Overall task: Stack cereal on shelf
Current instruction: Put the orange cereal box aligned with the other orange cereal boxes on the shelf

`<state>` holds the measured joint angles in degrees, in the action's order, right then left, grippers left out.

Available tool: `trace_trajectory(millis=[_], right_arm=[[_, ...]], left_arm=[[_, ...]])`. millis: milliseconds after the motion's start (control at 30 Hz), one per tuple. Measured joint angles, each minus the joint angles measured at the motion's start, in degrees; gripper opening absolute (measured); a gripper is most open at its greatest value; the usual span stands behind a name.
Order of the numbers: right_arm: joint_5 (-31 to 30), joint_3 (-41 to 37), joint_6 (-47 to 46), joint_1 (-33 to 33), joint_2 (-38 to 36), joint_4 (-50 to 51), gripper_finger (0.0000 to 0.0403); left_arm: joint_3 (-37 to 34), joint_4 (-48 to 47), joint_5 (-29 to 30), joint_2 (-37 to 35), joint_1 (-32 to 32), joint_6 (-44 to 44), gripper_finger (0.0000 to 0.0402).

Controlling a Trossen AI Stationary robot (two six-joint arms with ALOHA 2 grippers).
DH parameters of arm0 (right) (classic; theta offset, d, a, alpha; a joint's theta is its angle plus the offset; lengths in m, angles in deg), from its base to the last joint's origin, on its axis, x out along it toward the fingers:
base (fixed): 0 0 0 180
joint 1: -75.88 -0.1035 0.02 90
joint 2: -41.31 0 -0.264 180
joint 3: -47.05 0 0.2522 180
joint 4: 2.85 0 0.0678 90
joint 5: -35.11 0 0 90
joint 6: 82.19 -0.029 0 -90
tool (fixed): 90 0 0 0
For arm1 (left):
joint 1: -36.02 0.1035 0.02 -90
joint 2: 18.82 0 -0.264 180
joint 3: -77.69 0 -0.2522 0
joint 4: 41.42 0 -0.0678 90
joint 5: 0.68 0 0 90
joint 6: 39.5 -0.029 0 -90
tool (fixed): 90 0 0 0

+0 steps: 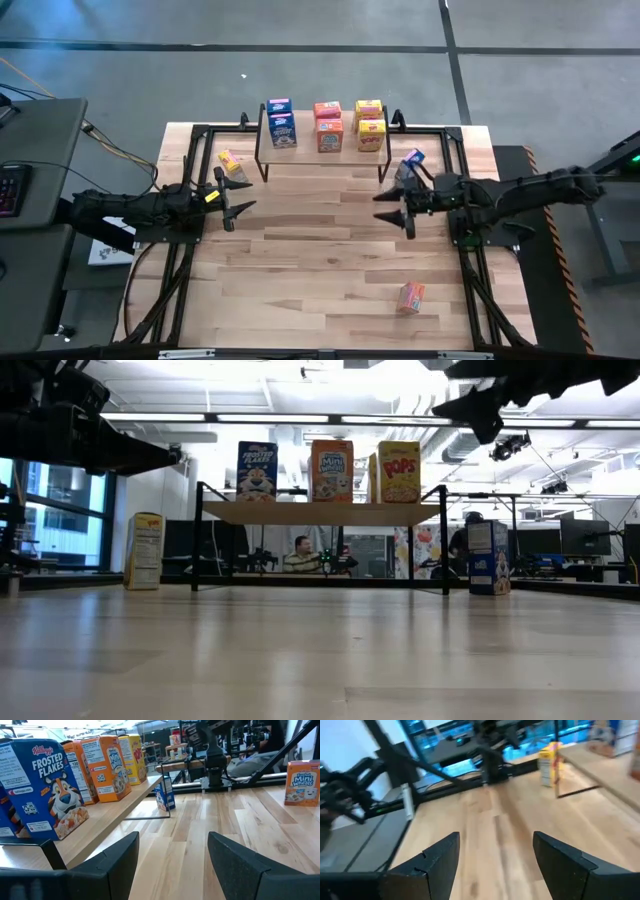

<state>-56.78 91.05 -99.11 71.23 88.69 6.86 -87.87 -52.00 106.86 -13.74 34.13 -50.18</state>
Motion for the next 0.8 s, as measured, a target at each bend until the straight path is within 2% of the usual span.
trace_trajectory(millis=[367, 500, 667, 800], right_arm=[[-7.11, 9.68, 4.01, -6.23, 1.94, -0.82, 0.0246], [-8.70, 14.72, 3.97, -6.71, 3.15, 6.01, 0.0246], [-15.27, 22.36, -6.65, -6.66, 4.47, 22.77, 0.0246], [-16.99, 27.79, -21.49, -6.66, 5.69, 35.41, 0.0246]], left_arm=[[0.00, 0.00, -0.02, 0.00, 0.00, 0.02, 0.0229], [0.00, -0.02, -0.57, 0.00, -0.02, 2.36, 0.0229], [0.00, 0.07, -0.70, 0.00, 0.00, 8.57, 0.0229], [0.00, 0.12, -0.68, 0.00, -0.01, 11.05, 0.0229]])
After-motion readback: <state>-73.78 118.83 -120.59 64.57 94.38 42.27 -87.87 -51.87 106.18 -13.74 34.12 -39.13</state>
